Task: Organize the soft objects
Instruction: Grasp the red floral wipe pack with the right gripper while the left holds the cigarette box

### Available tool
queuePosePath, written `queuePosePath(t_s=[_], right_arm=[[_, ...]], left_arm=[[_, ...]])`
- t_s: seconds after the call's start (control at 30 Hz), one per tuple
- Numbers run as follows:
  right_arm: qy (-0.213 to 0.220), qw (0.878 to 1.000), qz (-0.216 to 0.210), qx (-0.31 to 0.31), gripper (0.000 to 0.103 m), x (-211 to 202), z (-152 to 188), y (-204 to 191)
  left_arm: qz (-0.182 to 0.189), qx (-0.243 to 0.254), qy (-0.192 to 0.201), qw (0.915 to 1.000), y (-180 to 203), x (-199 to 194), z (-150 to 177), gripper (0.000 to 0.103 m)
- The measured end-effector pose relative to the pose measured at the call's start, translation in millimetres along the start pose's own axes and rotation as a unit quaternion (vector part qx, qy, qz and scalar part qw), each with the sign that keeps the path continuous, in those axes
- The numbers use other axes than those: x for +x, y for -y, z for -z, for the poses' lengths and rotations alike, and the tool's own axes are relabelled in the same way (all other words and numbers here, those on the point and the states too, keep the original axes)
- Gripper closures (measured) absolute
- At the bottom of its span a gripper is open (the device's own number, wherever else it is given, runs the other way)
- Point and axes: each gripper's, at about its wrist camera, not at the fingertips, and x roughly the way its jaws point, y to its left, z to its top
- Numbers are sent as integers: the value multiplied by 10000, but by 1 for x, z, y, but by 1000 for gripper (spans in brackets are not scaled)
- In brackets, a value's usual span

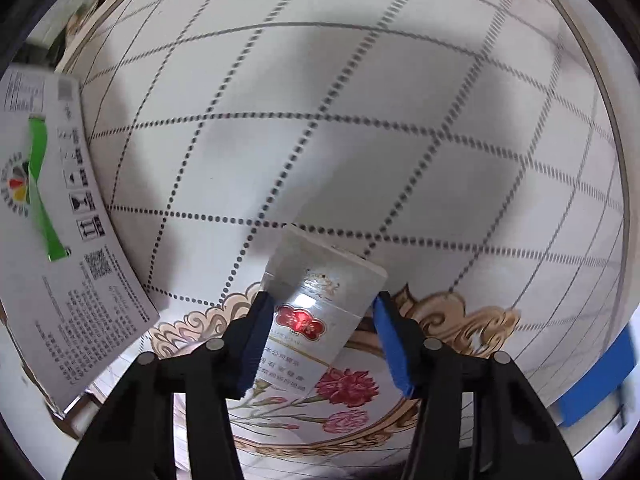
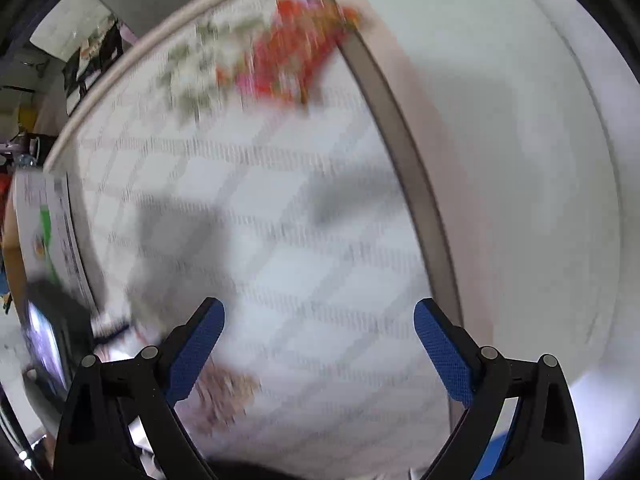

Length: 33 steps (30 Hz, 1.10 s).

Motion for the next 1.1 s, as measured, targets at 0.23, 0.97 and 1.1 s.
queuePosePath(t_s=[0.23,0.97,1.1], right_arm=[[-125,9989,45,442,5,30,-124,-19],[-674,9942,502,-673,51,66,-40,-38],[-858,9919,392,-853,51,75,21,-40]], left_arm=[[629,-1014,-93,9928,-35,-4,-10,54],[566,-754,-273,9952,-71,27,19,40],[588,-744,-164,9954,-77,27,34,47]])
